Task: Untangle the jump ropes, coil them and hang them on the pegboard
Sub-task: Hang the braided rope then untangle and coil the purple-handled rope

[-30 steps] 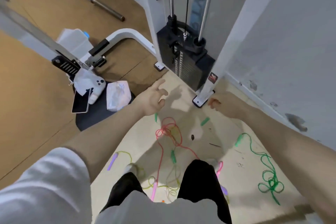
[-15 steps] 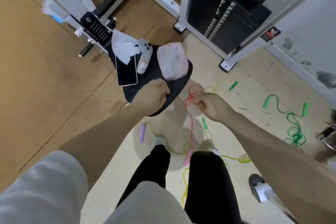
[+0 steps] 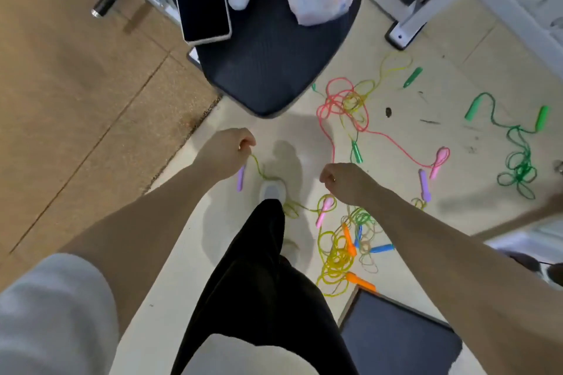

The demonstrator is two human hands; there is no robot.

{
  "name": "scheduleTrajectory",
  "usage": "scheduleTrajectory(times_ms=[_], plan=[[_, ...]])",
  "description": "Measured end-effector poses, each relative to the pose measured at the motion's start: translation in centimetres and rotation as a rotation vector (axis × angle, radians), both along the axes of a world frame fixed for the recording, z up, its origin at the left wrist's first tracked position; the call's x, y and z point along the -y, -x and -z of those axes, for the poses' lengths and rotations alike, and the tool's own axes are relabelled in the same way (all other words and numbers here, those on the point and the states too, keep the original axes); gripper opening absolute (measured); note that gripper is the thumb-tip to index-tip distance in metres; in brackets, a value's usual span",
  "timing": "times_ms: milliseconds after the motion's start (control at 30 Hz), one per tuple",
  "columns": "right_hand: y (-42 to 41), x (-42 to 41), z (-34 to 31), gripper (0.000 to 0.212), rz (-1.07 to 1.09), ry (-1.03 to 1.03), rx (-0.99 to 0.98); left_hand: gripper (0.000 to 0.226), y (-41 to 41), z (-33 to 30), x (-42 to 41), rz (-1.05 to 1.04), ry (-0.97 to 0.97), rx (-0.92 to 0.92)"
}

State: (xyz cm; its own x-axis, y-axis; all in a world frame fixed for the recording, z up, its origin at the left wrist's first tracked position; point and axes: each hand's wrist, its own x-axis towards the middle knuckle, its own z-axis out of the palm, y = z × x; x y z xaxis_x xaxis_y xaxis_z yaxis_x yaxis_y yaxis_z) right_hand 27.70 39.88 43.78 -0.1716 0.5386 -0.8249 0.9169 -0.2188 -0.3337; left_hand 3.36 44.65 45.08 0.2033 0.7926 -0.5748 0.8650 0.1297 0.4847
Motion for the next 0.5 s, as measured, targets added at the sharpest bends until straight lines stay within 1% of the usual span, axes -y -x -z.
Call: scheduleTrajectory(times_ms=[67,100,167,233,300,400,500], plan=[[0.7,3.5,3.9,0.027,0.006,0.034,0.026,0.024,0.7,3.7,2.8,-0.055,0.103,-0.004],[1.0,5.2,6.0,0.027,0.004,0.042,0.041,0.025,0.9,5.6,4.1,-0.054,0.136,-0.007],[1.5,8.5,10.0,0.028,0.004,0.053,0.074,0.027,1.1,9.3,6.5,-0.005,0.18,-0.069],[2.0,11.3,14.1,0.029,0.042,0.043,0.095,0.031,1.2,13.0,8.1,0.054,0.207,-0.136],[2.9,13.4,18.0,0.031,0.116,0.053,0.098,0.036,1.4,17.1,9.4,0.07,0.222,-0.171],[4.6,16.0,23.8,0.033,0.233,0.056,0.089,0.044,1.7,24.2,11.1,0.094,0.243,-0.176],[6.6,17.0,29.9,0.035,0.281,0.018,0.107,0.051,2.2,31.3,12.0,0.158,0.253,-0.195]])
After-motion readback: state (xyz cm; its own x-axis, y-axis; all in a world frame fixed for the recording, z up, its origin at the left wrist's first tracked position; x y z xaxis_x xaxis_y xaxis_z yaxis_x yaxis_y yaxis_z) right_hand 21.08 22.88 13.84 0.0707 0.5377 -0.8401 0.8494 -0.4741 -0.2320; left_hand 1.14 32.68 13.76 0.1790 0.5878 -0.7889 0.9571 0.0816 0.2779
